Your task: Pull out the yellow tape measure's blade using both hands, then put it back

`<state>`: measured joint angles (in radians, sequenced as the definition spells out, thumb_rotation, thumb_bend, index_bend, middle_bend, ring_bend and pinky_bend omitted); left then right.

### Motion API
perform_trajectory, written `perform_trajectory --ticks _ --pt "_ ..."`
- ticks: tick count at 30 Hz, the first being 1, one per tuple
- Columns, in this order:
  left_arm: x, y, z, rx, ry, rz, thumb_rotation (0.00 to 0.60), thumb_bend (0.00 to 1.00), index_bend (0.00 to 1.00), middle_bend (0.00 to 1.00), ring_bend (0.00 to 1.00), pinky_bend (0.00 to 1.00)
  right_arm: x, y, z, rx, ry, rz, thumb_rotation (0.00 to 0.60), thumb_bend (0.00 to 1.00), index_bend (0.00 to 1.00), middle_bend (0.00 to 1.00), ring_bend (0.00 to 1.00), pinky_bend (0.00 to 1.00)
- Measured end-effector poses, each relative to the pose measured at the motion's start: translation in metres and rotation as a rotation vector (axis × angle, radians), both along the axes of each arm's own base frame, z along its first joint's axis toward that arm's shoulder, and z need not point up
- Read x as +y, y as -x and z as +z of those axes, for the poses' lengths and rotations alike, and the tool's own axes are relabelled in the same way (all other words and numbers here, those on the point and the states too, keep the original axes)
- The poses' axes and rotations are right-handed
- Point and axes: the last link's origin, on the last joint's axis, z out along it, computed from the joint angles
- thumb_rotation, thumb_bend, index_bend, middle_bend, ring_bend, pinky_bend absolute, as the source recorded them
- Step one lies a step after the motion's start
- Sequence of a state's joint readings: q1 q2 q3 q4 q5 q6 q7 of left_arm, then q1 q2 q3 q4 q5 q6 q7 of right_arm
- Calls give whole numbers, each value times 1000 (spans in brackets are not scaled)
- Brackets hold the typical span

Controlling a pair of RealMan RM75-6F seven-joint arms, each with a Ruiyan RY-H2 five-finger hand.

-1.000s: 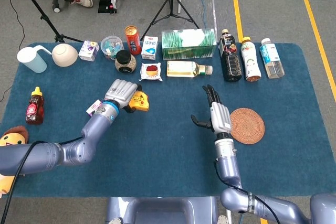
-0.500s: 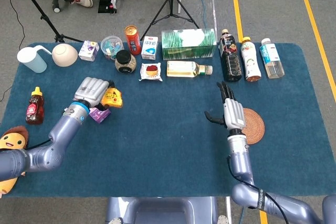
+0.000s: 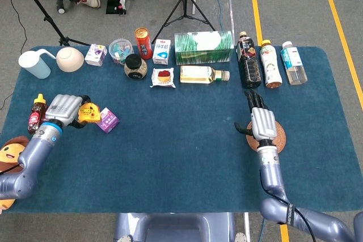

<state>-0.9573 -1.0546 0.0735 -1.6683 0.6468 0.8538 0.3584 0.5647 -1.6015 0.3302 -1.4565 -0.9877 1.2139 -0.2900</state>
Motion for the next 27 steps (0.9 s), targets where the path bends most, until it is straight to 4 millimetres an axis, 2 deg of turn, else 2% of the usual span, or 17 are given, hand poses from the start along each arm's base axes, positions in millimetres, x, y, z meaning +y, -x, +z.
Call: perform_trajectory --ticks 4,10,22,27 --pt "-3 16 -2 -10 -4 23 600 348 557 430 374 494 2 6 4 21 5 2 540 298 0 30 18 220" --pt "0 25 -14 -42 -7 30 600 349 557 430 373 493 7 10 11 40 14 18 540 298 5 33 24 220" --pt "7 13 -39 -107 -1 -18 600 341 557 430 371 467 14 13 21 38 25 19 542 298 7 34 26 220" --pt "8 13 -45 -101 17 -17 600 305 548 410 268 420 16 15 25 33 32 16 544 297 7 35 29 221"
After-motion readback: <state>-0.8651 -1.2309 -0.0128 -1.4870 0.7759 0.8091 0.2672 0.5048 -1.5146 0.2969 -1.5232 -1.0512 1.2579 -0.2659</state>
